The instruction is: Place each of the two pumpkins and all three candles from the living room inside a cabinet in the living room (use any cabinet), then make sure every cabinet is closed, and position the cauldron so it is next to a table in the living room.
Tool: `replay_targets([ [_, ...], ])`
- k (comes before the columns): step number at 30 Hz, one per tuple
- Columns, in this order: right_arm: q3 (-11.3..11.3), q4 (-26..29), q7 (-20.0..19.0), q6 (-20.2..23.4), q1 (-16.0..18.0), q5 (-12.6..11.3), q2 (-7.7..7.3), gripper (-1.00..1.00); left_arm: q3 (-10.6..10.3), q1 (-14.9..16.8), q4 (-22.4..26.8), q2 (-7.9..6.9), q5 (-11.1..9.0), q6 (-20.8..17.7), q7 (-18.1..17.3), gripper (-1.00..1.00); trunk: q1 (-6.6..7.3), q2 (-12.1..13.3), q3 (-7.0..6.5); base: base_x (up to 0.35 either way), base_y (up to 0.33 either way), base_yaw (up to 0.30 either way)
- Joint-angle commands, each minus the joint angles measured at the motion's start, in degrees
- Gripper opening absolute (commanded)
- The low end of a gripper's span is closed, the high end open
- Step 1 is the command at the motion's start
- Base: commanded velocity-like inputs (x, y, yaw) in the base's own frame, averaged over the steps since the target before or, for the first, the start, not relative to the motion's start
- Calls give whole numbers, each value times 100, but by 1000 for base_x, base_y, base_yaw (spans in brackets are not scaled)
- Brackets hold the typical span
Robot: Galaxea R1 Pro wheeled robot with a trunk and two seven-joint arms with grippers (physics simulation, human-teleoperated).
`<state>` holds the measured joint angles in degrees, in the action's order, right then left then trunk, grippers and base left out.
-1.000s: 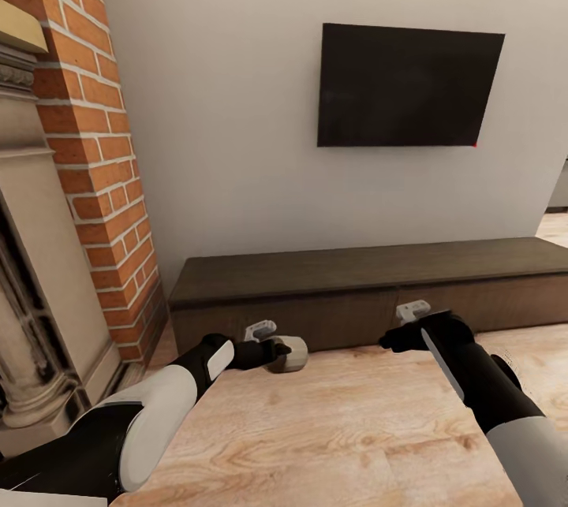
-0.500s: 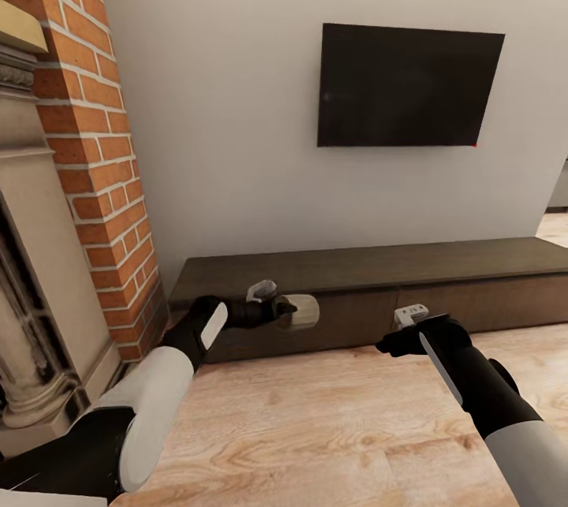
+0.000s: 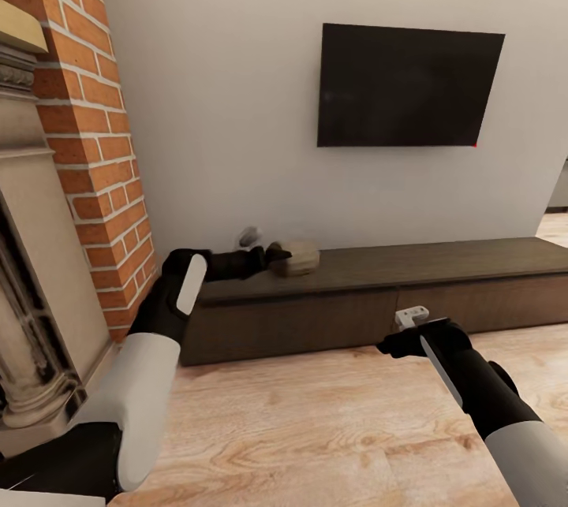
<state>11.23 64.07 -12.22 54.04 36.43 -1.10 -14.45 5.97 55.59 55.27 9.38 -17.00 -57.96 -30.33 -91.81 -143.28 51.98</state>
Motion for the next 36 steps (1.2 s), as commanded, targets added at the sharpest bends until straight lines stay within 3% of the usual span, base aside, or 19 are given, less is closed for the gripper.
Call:
replay_targets([
  [1, 7, -9, 2, -17, 4, -11, -6, 100, 22, 4, 37, -17, -190, -51, -50, -100, 1, -3, 7, 0, 0, 0],
  [2, -23, -24, 1, -107, 4, -12, 13, 100, 20, 4, 76, -66, -591, -60, -51, -100, 1, -3, 7, 0, 0, 0],
  [3, -85, -28, 1, -134, 4, -13, 50, 100, 19, 4, 84, -90, -788, -62, -52, -100, 1, -3, 7, 0, 0, 0],
  [5, -203, -30, 1, -152, 4, -13, 109, 100, 19, 4, 89, -107, -972, -64, -55, -100, 1, -3, 7, 0, 0, 0],
  [7, -576, -33, 1, -172, 4, -13, 298, 100, 11, 4, 98, -124, -1314, -67, -63, -100, 1, -3, 7, 0, 0, 0],
  [8, -1131, -34, -4, -190, 4, -13, 584, 100, 4, 4, 145, -133, -1721, -72, -73, -100, 1, -3, 7, 0, 0, 0],
  [12, -1615, -34, -29, -219, 4, -79, 795, 100, -1, 12, 440, -158, -2257, -81, -78, -100, 1, -3, 7, 0, 0, 0],
  [14, -1683, -34, -33, -270, 4, -322, 815, 100, -5, 13, 597, -159, -2499, -99, -78, -100, 1, -3, 7, 0, 0, 0],
  [17, -1724, -43, -12, -545, 4, -1002, 831, 100, -11, 13, 696, -162, -2893, -107, -78, -100, 1, -3, 7, 0, 0, 0],
  [21, -1735, -292, 5, -769, 4, -1520, 831, 100, -16, 13, 865, -164, -3207, -110, -79, -100, 1, -3, 7, 0, 0, 0],
  [29, -1889, -670, -2, -842, 4, -1766, 838, 100, -25, 13, 1409, -229, -3580, -110, -79, -100, 1, -3, 7, 0, 0, 0],
  [32, -1922, -842, 0, -800, 4, -2404, 850, 100, -39, 13, 1590, -249, -3722, -110, -79, -100, 1, -3, 7, 0, 0, 0],
  [36, -1913, -927, 12, -836, 4, -2616, 882, 100, -55, 7, 1678, -261, -3763, -110, -82, -100, 1, -3, 7, 0, 0, 0],
])
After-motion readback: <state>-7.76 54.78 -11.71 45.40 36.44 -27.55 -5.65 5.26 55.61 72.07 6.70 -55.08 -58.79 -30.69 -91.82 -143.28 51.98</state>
